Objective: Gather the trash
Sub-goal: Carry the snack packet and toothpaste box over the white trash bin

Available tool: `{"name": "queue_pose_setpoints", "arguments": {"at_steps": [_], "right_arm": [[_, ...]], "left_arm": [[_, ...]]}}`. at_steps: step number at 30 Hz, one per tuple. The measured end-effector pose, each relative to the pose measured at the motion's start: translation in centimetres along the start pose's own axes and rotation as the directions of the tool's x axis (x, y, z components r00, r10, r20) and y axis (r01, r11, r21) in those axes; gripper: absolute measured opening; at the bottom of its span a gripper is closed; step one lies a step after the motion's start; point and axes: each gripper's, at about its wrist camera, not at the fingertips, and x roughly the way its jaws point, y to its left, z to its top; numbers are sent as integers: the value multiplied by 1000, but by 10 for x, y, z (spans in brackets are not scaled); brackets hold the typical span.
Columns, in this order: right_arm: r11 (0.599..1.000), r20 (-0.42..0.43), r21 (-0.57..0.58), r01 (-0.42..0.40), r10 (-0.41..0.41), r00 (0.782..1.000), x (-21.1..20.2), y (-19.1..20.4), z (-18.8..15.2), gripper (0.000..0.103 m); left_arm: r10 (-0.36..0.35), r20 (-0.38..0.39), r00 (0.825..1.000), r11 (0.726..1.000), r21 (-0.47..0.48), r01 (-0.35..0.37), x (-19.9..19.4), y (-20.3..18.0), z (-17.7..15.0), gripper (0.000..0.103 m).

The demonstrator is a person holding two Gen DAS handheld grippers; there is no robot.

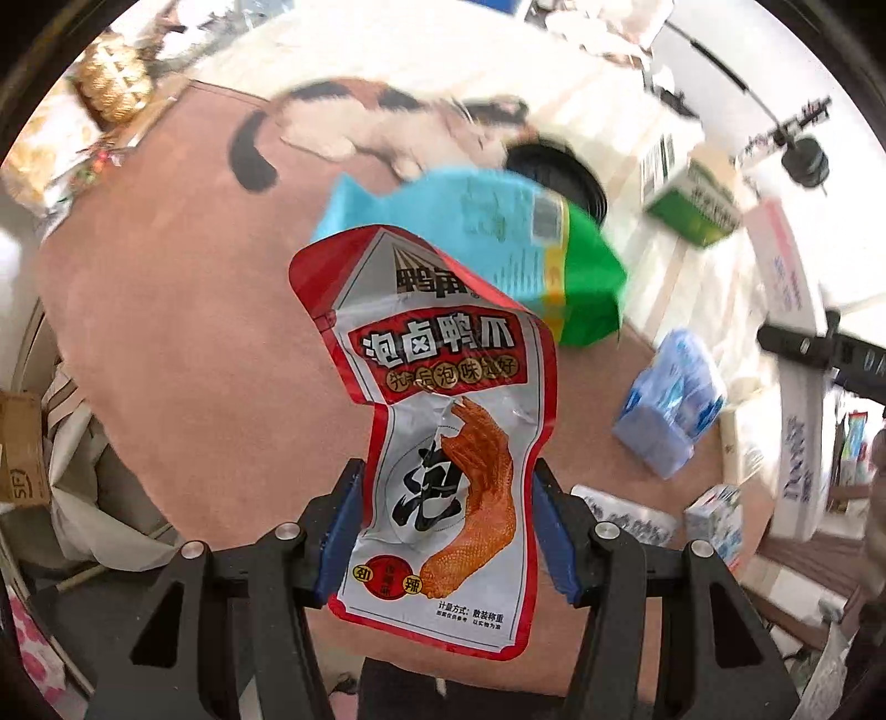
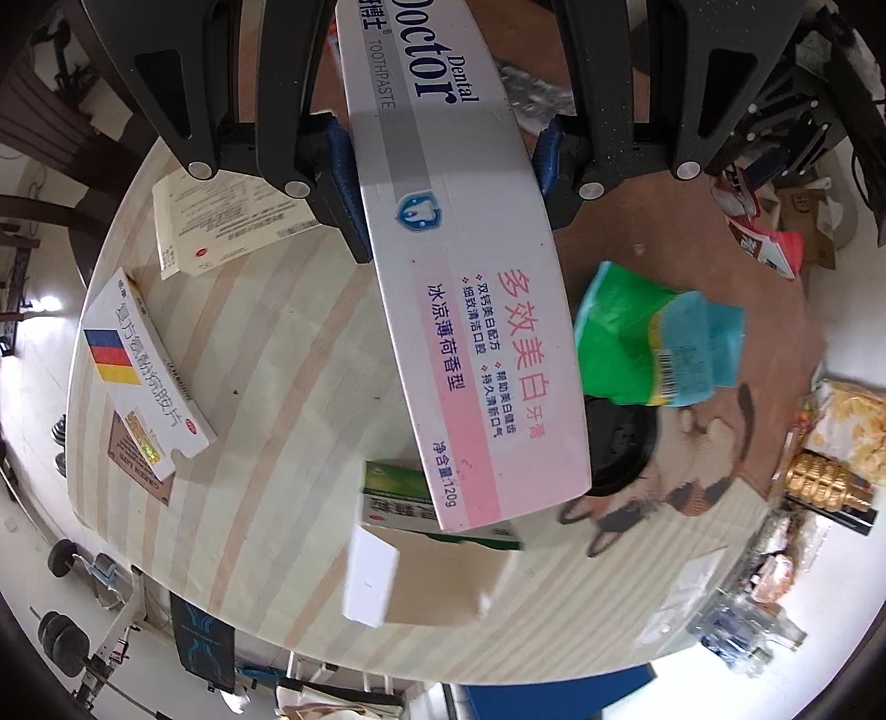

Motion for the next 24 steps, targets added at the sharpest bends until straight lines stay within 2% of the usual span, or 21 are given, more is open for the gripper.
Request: {"name": "queue_pose_setpoints", "arguments": {"at_steps": [2,6,10,12,16,17,22,24], "right_arm": [[1000,14,-14,-12,12,1000,-10,9,-5,53],[998,37,-31,-54,55,998,-26,34,-22,53],[993,35,-80,-92,95,995,-29,78,-47,53],[988,24,-111,-110,113,993,-30,100,-64,53],[972,-4,-192,-134,136,991,-24,156,-113,53],[968,-13,-211,-137,137,990,-20,169,-126,53],[941,-84,-298,-160,141,986,13,231,-205,53],[929,-134,-327,-177,140,981,39,256,-241,53]], "left_arm": [[-7,46,999,1000,-28,8,-19,8,-4,54],[-9,127,992,998,-68,18,-27,15,8,54],[-6,194,981,994,-106,27,-37,32,-12,54],[4,221,975,990,-138,28,-52,54,-32,54],[20,237,971,977,-211,31,-50,92,-73,54],[23,234,972,970,-240,35,-50,108,-92,54],[28,200,979,941,-336,42,-27,163,-162,54],[28,162,986,922,-386,37,-3,191,-192,54]]}}
